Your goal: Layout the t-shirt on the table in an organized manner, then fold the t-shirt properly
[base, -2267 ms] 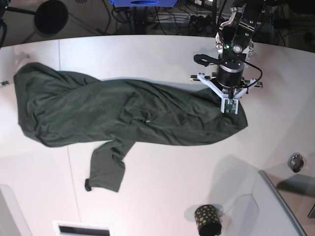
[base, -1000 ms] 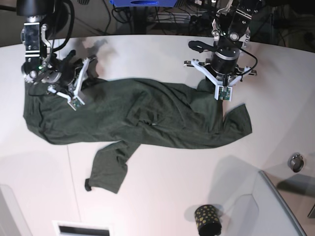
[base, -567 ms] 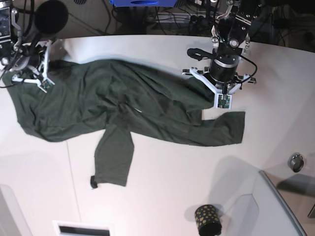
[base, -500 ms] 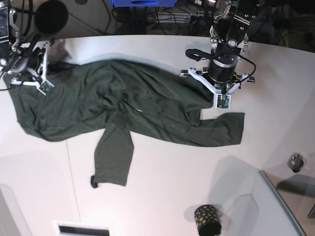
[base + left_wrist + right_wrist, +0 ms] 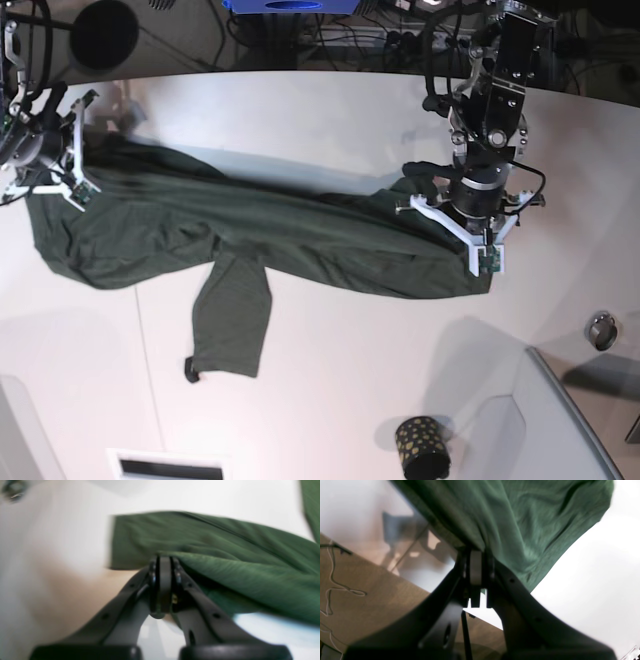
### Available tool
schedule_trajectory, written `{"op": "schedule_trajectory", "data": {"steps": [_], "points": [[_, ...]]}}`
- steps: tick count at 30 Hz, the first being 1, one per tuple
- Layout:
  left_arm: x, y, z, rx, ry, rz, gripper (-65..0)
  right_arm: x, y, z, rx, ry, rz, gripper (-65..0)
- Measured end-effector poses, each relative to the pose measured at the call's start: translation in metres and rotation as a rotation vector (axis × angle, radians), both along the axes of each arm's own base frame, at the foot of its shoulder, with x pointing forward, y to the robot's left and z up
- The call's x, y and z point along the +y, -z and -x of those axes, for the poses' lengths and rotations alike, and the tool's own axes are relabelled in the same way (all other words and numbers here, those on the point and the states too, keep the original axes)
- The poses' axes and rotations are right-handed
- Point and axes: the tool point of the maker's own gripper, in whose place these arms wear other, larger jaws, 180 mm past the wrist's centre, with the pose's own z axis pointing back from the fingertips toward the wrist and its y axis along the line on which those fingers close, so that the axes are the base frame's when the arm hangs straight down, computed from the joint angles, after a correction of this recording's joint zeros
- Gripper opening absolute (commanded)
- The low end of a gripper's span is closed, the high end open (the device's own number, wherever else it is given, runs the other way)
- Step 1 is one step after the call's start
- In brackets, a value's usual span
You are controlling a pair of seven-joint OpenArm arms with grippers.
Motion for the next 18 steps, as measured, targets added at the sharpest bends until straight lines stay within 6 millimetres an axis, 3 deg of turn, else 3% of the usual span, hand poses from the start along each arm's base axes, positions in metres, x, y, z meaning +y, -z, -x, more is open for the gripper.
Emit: {"op": "schedule_trajectory", "data": {"steps": [4, 8, 12, 18], "points": [[0.018, 0.019, 0.005, 0.052, -0.041, -0.018, -65.0, -0.004, 0.003, 0.000, 0.004, 0.018, -0.006, -64.4], [0.028, 0.044, 0.024, 0.133, -0.063, -0.028, -65.0, -0.037, -0.012, -0.006, -0.062, 0.167, -0.007, -64.4], [0.031, 0.051, 0.035, 0.160, -0.074, -0.032, -65.0, -0.058, -0.017, -0.002, -0.099, 0.299, -0.009, -64.4], [0.028, 0.044, 0.040, 0.142, -0.065, -0.031, -65.0, -0.019, 0.013, 0.034, -0.010, 0.338, -0.099, -64.4]]}}
